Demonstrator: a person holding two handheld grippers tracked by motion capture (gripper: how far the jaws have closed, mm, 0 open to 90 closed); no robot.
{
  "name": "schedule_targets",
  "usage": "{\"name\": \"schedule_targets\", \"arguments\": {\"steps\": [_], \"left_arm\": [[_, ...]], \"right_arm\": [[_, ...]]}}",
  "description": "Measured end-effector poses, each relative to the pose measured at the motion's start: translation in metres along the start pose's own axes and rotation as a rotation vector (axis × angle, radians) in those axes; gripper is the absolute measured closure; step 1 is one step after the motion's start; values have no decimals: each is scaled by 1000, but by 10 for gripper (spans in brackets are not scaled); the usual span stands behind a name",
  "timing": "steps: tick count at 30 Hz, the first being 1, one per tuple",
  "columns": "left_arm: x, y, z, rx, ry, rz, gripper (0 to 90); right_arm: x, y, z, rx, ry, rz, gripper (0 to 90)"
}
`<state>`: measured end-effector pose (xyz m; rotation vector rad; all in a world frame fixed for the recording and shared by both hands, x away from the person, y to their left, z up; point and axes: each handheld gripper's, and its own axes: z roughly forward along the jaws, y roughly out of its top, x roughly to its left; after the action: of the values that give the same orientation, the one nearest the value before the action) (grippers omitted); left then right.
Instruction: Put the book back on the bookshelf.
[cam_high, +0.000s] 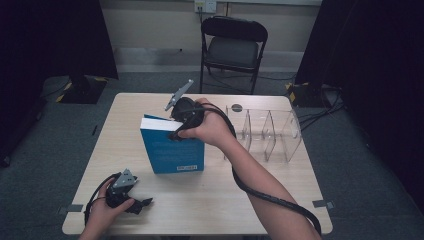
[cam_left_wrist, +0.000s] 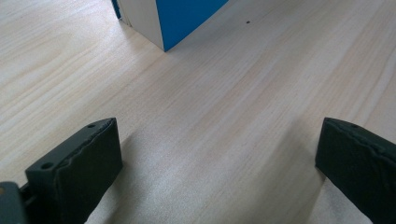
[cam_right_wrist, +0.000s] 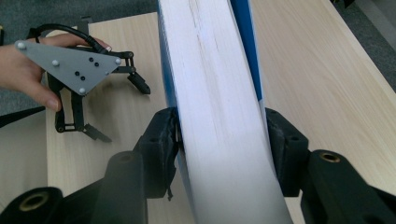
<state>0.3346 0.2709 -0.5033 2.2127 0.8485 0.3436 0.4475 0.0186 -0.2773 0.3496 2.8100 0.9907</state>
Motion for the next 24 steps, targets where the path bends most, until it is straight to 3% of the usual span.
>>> {"name": "schedule_targets", "arguments": {"steps": [5,10,15,24], "left_arm": [[0,0,0,0,0,0,0],[0,0,0,0,-1,0,0],[0,0,0,0,-1,0,0],[0,0,0,1,0,0,0]], "right_arm": [[-1,0,0,4,2,-11,495],[-5,-4,-1,18,-33,-32,481],[-6,-6,-3,9,-22,-19,484],[-13,-10,-3,106,-12,8,489]]}}
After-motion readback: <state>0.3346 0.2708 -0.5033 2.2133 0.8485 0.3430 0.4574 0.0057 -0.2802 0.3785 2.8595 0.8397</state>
